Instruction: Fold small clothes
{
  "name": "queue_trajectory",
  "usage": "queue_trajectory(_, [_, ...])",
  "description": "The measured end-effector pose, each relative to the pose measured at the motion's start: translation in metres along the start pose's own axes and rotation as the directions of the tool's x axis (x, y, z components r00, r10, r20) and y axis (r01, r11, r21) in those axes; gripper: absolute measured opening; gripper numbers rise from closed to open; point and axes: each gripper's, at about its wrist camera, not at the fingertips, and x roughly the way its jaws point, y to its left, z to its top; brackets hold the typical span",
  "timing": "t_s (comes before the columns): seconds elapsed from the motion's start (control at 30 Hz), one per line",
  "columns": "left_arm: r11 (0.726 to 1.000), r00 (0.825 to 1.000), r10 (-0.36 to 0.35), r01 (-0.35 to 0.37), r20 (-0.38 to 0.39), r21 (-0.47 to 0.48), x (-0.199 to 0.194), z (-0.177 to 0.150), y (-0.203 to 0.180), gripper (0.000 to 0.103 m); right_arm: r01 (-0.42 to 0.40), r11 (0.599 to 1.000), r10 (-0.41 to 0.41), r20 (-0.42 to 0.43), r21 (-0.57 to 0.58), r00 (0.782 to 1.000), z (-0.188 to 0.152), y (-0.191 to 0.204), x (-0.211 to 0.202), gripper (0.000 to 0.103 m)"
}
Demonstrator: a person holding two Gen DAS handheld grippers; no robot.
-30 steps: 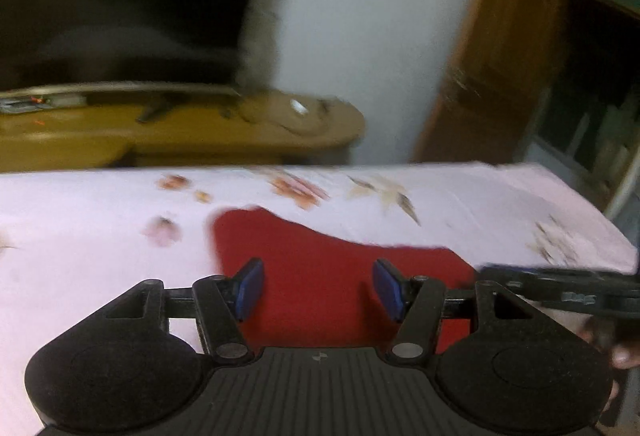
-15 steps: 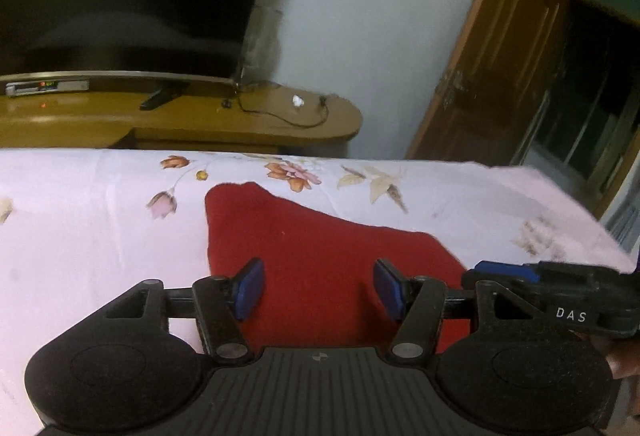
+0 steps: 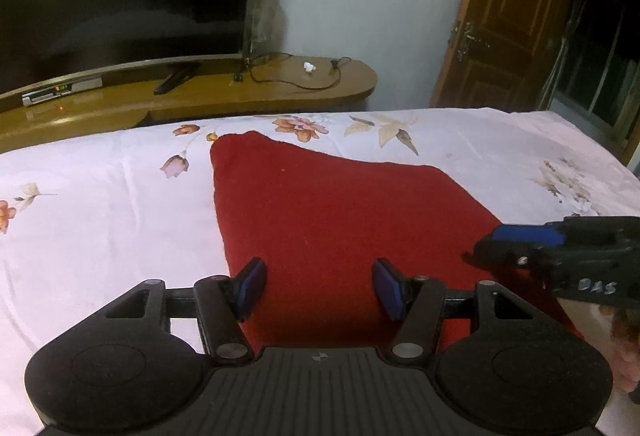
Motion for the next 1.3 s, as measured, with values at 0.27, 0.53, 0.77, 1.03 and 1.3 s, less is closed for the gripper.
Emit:
queue_trajectory(0.27, [0.999, 1.0, -0.016, 0.015, 0.025, 0.033, -0.027, -0.008, -0.015, 0.059, -0.029, 1.0, 0.029, 0.045, -0.009, 0.999, -0.007, 0.011, -0.036, 0.033])
queue_trajectory(0.53, [0.998, 1.0, -0.004, 0.006, -0.025, 0.07, -0.039, -0.058, -0.029, 0.059, -0.031, 1.0, 0.031, -0.012, 0.002, 0.999, -0.039, 0.014, -0.043, 0.033])
queue_trajectory(0.77, [0.991, 0.999, 0.036, -0.032, -0.024, 0.127, -0.044, -0.071, -0.034, 0.06, -0.016, 1.0, 0.015, -0.057, -0.027, 0.998, -0.057, 0.013, -0.025, 0.036])
queue_trajectory(1.03, [0.993, 0.999, 0.047, -0.044, -0.017, 0.113, -0.057, -0.08, -0.034, 0.06, -0.007, 0.999, 0.006, -0.043, -0.036, 0.999, -0.059, 0.022, -0.042, 0.043])
queue_trajectory(1.3, [0.994, 0.999, 0.049, -0.048, -0.009, 0.098, -0.069, -0.081, -0.025, 0.06, -0.005, 1.0, 0.004, -0.052, -0.007, 0.999, -0.055, 0.019, -0.043, 0.05])
